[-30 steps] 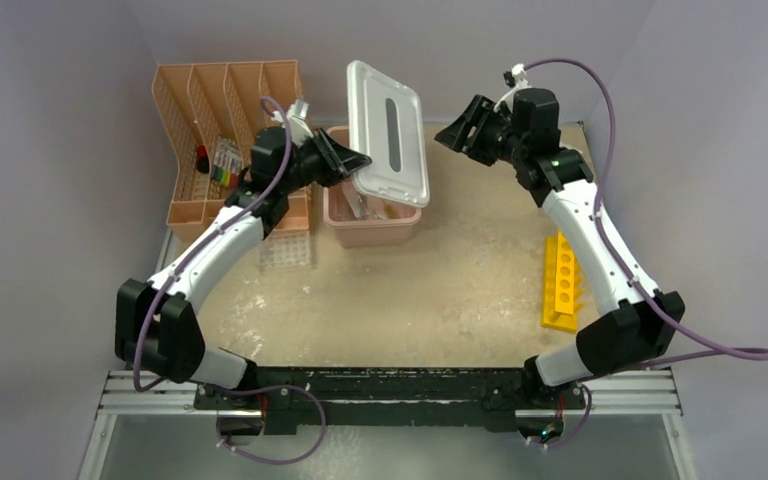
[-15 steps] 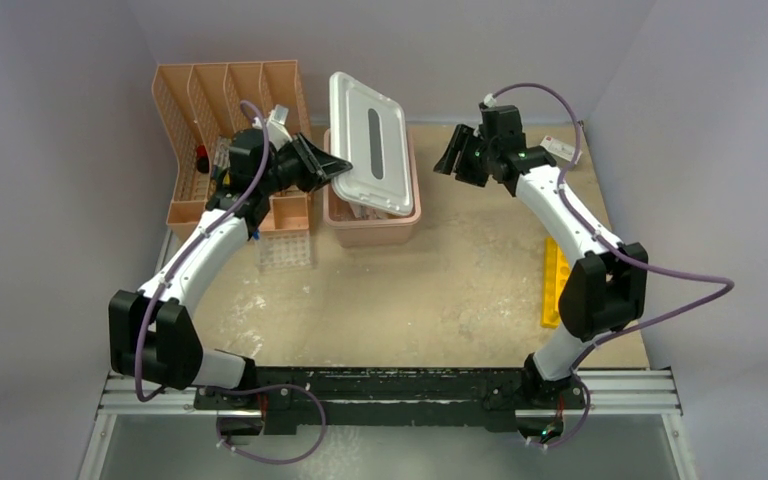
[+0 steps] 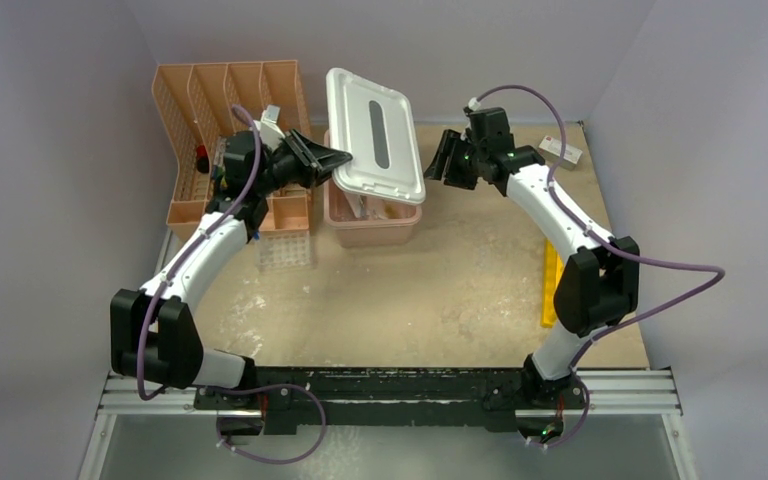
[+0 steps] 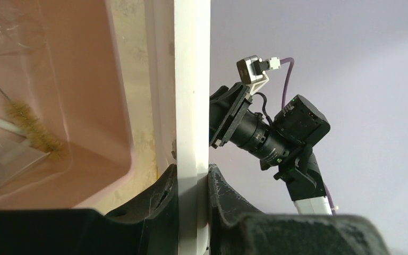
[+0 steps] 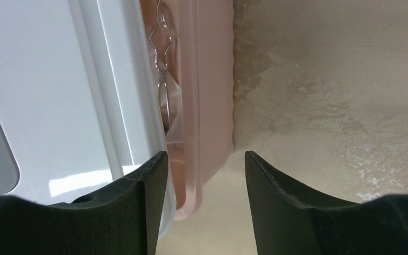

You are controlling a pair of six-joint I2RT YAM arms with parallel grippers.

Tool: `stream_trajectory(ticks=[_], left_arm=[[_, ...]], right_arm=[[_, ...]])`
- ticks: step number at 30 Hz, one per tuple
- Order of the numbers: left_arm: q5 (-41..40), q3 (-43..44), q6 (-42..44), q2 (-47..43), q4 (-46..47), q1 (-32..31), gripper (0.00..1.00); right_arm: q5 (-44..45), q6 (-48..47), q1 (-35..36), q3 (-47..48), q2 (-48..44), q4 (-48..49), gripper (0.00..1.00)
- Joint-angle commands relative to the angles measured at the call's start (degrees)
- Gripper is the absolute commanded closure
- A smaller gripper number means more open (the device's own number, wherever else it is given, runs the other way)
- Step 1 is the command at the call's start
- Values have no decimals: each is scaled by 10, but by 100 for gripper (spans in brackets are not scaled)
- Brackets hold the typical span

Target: Organize the chemistry lab equipment

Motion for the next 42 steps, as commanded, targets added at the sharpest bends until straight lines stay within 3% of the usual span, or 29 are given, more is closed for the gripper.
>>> stream_trajectory(ticks=[1,5,11,14,17,21,25,31,42], left_arm=[[13,5,-24,-5,51,0,100],[-12,-2,38,-2,-31,3,100],[17,-49,23,21,11,4,100],[1,-41,62,23,-37,9,100],[-39,-23,123,26,-138,18,87],[-65,-24,156,29,-170,22,81],[-115,-5,193,23,-224,22,68],[-209,86,304,23,-357,22,51],[-166,75,314,68,-348,21,44]], right_arm=[[9,-6,17,34,4,6,43],[26,-7,22,35,4,3,43],[66,-13,33,22,-10,9,42],[69,-21,41,16,-10,16,41],[62,-38,48,23,2,11,41],[71,-61,58,37,27,-6,42],[86,-71,65,45,45,-22,43],[73,-74,68,51,52,-27,47],[55,-63,69,61,61,-15,64]])
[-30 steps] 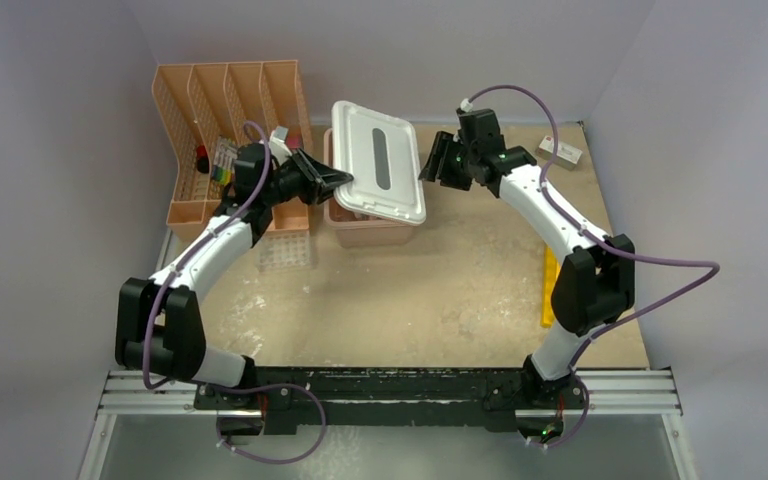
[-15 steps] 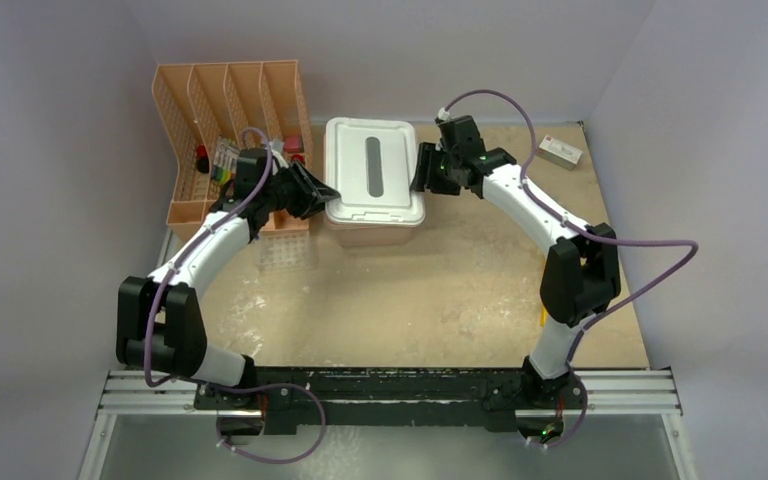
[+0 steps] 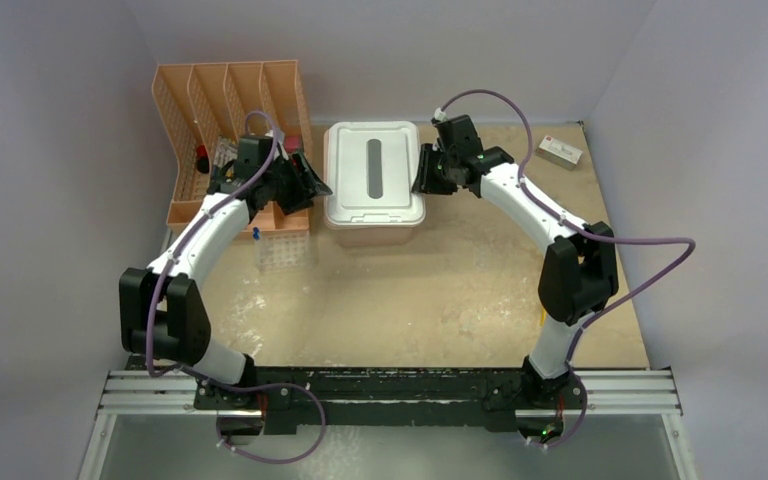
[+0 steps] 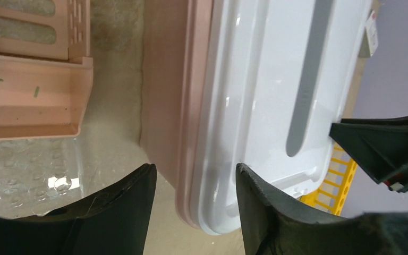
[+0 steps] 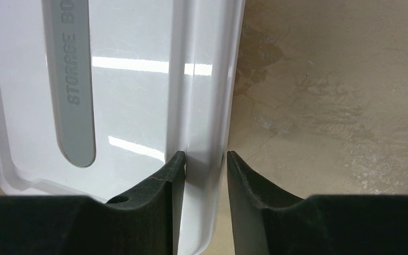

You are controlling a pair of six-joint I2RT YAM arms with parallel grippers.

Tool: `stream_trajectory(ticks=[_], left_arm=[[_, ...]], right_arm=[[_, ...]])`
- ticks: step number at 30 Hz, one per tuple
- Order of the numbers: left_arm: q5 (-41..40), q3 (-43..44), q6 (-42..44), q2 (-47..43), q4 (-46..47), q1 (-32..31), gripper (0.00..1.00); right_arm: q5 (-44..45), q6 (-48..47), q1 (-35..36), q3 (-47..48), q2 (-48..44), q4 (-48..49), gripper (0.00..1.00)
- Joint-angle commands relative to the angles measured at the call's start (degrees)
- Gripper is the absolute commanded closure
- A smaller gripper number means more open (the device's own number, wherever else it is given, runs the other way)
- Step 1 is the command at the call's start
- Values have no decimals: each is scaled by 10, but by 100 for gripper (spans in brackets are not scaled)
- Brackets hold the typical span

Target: Organize the chemistry lab equipment

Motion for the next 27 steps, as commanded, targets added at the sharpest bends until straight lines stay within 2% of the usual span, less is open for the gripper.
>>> stream_trajectory(ticks=[1,4,8,11,13,16,18,23,27], left_arm=[[3,-7,21,15,2,3,44],[7,-8,26,26,4,3,43],[52,-25,10,35,40,3,43],[36,-35,5,31,48,3,45],[12,-33,14,29,36,3,48],[-25,-32,25,23,25,3,61],[-35,-32,29,22,21,3,65],[-33,-41,29,29,14,3,64],[-57,-38,33,28,-2,3,56]], right_arm=[[-13,-7,3,31,4,4,64],[-29,-16,2,42,11,4,64],[-78,-44,3,51,16,17,64],[-79,-45,3,55,17,20,63],[-83,-42,3,58,20,19,63],[-86,-37,3,57,20,17,62],[-83,-35,3,57,19,17,61],[-33,-25,3,64,24,7,56],[30,-12,3,75,35,-26,54]])
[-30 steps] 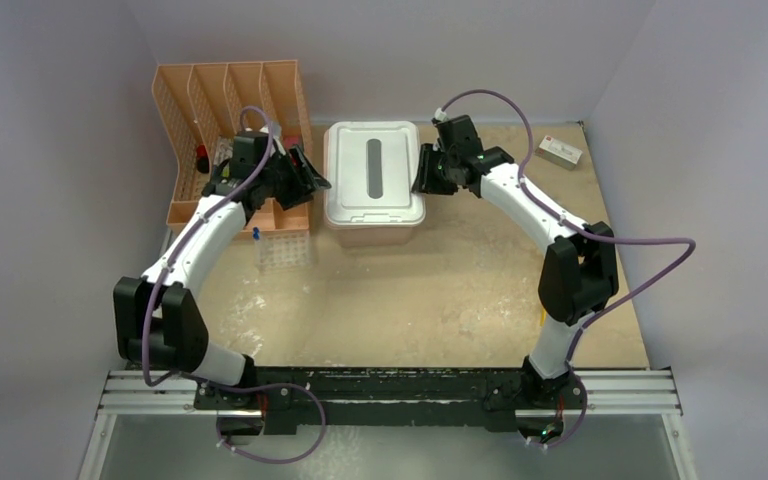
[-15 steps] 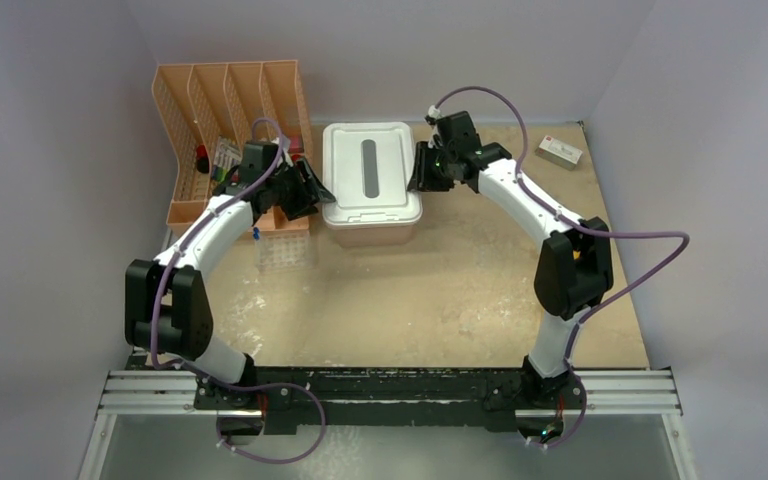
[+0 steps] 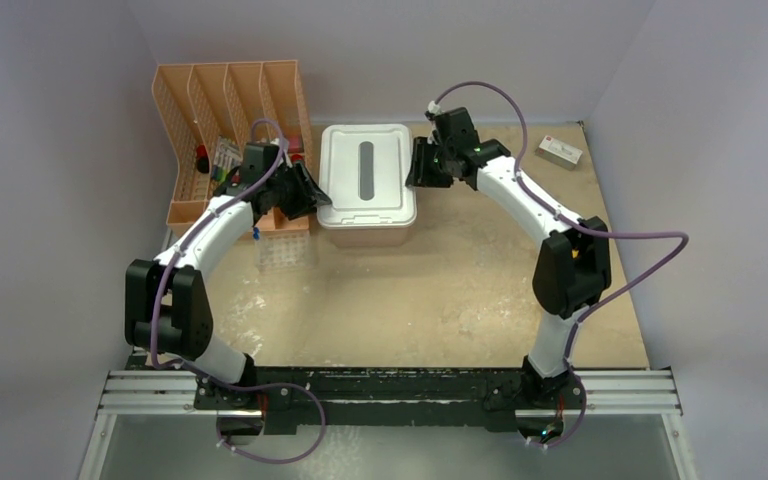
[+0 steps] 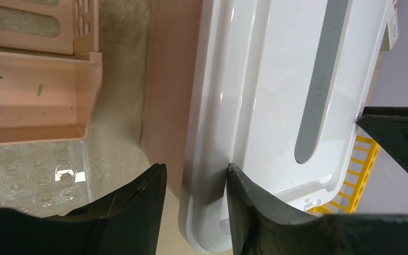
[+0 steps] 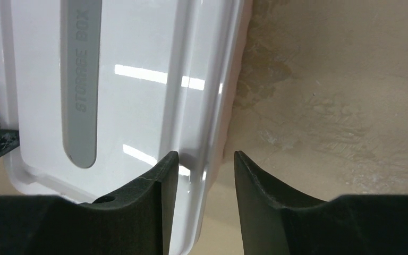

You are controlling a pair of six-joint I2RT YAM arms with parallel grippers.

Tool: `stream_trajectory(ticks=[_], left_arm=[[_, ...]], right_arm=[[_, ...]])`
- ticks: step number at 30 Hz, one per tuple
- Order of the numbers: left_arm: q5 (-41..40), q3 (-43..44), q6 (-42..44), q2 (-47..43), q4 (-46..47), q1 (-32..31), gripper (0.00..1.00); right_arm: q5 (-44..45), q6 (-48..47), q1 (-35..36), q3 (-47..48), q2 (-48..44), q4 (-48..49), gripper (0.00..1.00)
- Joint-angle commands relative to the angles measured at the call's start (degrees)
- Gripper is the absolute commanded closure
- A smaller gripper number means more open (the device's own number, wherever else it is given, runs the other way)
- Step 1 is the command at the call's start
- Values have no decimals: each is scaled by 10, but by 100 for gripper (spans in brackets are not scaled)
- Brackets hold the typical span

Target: Organize the chemistry lab equipment

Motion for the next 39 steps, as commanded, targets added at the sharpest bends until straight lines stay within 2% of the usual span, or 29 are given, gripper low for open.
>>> stream_trajectory(ticks=[1,6,13,18,26,29,33,39], left_arm=[[-61,1,22,-3,-30,2,54],[-78,48,29,-1,-56,2,48],[-56,101,51,-32,-51,2,45],[-44,115,70,-55,-43,2,45],[-74,107,86,-111,-75,0,44],[-113,90,84,-157,-92,0,39],[-184,56,69,-239,-98,0,37],[-281,64,58,-327,-170,0,36]], right_arm=[[65,17,3,32,9,-20,54],[65,38,3,52,10,-44,54],[63,44,3,76,-9,-49,52],[85,43,3,40,-60,-22,50],[148,32,3,-85,-196,-15,46],[180,26,3,-139,-270,-11,44],[244,3,3,-191,-379,-17,37],[325,-50,3,-196,-506,-61,24]])
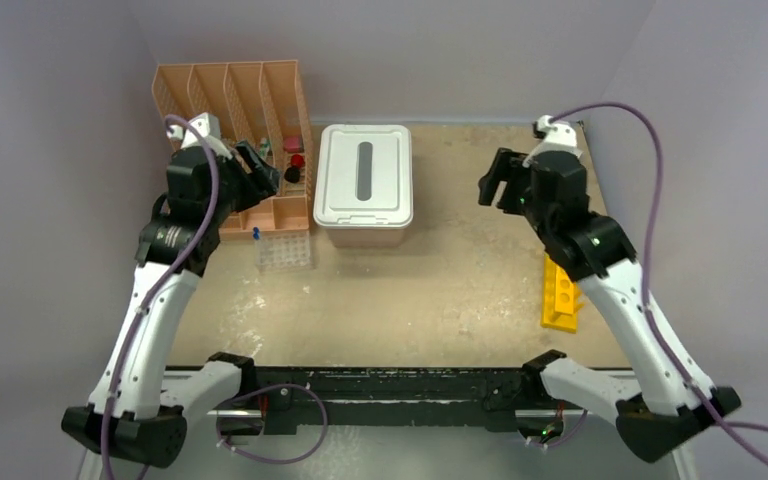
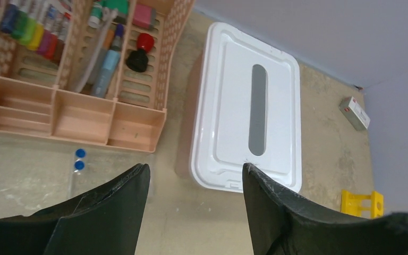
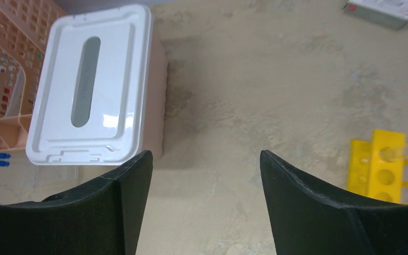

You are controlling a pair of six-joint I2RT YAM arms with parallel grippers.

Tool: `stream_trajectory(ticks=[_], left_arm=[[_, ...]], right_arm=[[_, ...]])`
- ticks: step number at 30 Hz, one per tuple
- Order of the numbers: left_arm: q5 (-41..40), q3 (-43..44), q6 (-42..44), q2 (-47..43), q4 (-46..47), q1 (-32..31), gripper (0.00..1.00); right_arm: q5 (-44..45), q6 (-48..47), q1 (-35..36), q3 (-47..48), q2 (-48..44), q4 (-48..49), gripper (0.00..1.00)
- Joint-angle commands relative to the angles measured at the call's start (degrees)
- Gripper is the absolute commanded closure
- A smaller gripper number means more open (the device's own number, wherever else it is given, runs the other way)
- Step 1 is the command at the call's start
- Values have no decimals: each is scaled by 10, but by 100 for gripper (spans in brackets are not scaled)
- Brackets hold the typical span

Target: Organize the chemistry lab equipment

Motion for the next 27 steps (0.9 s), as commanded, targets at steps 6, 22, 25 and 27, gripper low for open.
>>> stream_trajectory(ticks=[6,22,25,27], left_arm=[[-163,37,-33,-135,-138,1,36],[-266,120,-52,-268,-280,2,34],[-258,127,-54,-267,-283,2,32],[-257,128,-53,-267,-283,2,30]], right_arm=[[166,-63,1,28,-152,-90,12],[156,-38,2,74,-222,-123,1],[156,-43,2,70,-226,-115,1],[156,-44,2,67,-225,-112,1]])
